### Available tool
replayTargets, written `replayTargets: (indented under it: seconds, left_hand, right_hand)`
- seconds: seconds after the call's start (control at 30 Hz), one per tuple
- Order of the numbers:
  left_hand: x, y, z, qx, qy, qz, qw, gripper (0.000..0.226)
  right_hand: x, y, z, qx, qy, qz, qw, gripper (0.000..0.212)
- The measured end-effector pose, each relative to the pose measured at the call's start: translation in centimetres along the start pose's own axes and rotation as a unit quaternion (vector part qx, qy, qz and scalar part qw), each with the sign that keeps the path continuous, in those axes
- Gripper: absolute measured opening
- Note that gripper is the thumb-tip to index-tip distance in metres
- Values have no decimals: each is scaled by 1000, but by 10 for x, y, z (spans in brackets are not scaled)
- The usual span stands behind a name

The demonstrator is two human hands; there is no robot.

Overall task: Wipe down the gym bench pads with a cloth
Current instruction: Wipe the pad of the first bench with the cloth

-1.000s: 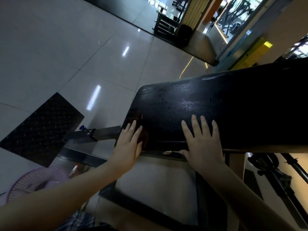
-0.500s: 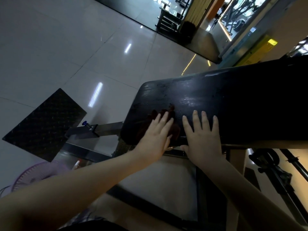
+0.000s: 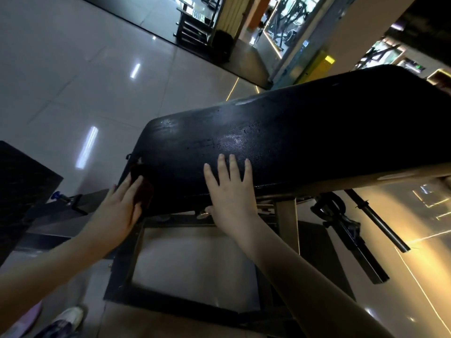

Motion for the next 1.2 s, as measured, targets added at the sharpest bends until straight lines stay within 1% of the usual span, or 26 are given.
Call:
replayTargets:
  seconds: [0.07, 0.1, 0.17, 0.3, 0.37, 0.4, 0.47, 0.5, 0.53, 0.6, 0.63, 0.67, 0.7, 0.73, 0.8, 0.87, 0.9, 0.93, 0.97, 1.0, 1.03, 1.1, 1.17, 1.2]
  left_hand:
    - [1, 2, -11, -58, -57, -8, 997, 53]
    - [3, 6, -22, -76, -67, -15, 995, 52]
    - [11, 15, -47, -98, -53, -20, 994, 47]
    - [28, 11, -85, -160, -59, -23, 985, 45]
    - [33, 6, -97, -198, -46, -4, 979, 44]
    - [35, 1, -101, -226, -48, 11, 973, 42]
    - [41, -14, -101, -299, -93, 29, 949, 31]
    - [45, -23, -99, -345, -126, 39, 929, 27]
    - [49, -32, -99, -383, -161, 55, 908, 27]
    - [59, -43, -95, -465, -220, 82, 853, 34]
    - [65, -46, -97, -520, -237, 113, 813, 37]
    - [69, -49, -100, -587, -252, 145, 756, 40]
    - [73, -50, -101, -630, -273, 168, 708, 42]
    - [77, -52, -103, -647, -285, 186, 682, 44]
    - [84, -57, -103, -637, -298, 197, 683, 46]
    - [93, -62, -102, -619, -296, 207, 697, 47]
    - [96, -67, -103, -606, -283, 216, 711, 47]
    - [100, -71, -105, -596, -269, 229, 721, 48]
    - [102, -74, -106, -586, -255, 241, 730, 48]
    - [105, -78, -107, -579, -248, 250, 736, 48]
    - [107, -80, -108, -570, -245, 257, 741, 48]
    - [112, -84, -108, -550, -245, 273, 750, 49]
    - [114, -87, -107, -525, -228, 294, 766, 50]
    - [116, -88, -106, -514, -207, 305, 774, 48]
  right_hand:
    - [0, 0, 0, -1, 4, 0, 1000, 94]
    - [0, 0, 0, -3, 6, 1, 1000, 95]
    - [1, 0, 1, -4, 9, 3, 1000, 95]
    - [0, -1, 2, -3, 11, 5, 1000, 96]
    - [1, -1, 2, 0, 13, 6, 1000, 95]
    - [1, -2, 2, -2, 13, 6, 1000, 95]
    - [0, -4, 2, 2, 12, 13, 1000, 94]
    - [0, -6, 1, 17, 15, 18, 1000, 95]
    - [0, -9, 0, 46, 22, 18, 999, 96]
    - [4, -22, -5, 157, 46, 5, 987, 100]
    - [8, -31, -9, 238, 64, -2, 969, 102]
    - [14, -41, -14, 326, 83, -12, 942, 104]
    - [20, -51, -19, 407, 101, -22, 907, 104]
    - [26, -60, -23, 474, 115, -30, 872, 103]
    - [37, -75, -32, 587, 127, -28, 799, 92]
    - [47, -86, -38, 703, 129, 3, 700, 71]
    - [51, -90, -40, 743, 130, 27, 656, 62]
    - [56, -92, -42, 761, 132, 48, 633, 57]
    - [60, -94, -43, 762, 134, 63, 630, 56]
    - [64, -96, -45, 749, 132, 71, 645, 55]
    - [68, -97, -46, 728, 127, 72, 670, 51]
    - [75, -101, -49, 685, 121, 68, 715, 34]
    - [82, -104, -55, 665, 122, 57, 735, 18]
    - [85, -105, -59, 659, 125, 49, 740, 14]
Point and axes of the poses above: each hand's wrist, its own x-axis towards the middle knuckle, its own y-axis out of the palm, z = x × y, the point moved 6 cm from there along x, towards the middle knuckle, and after that the axes turned 6 degrees about -z, right-handed, at the moved point
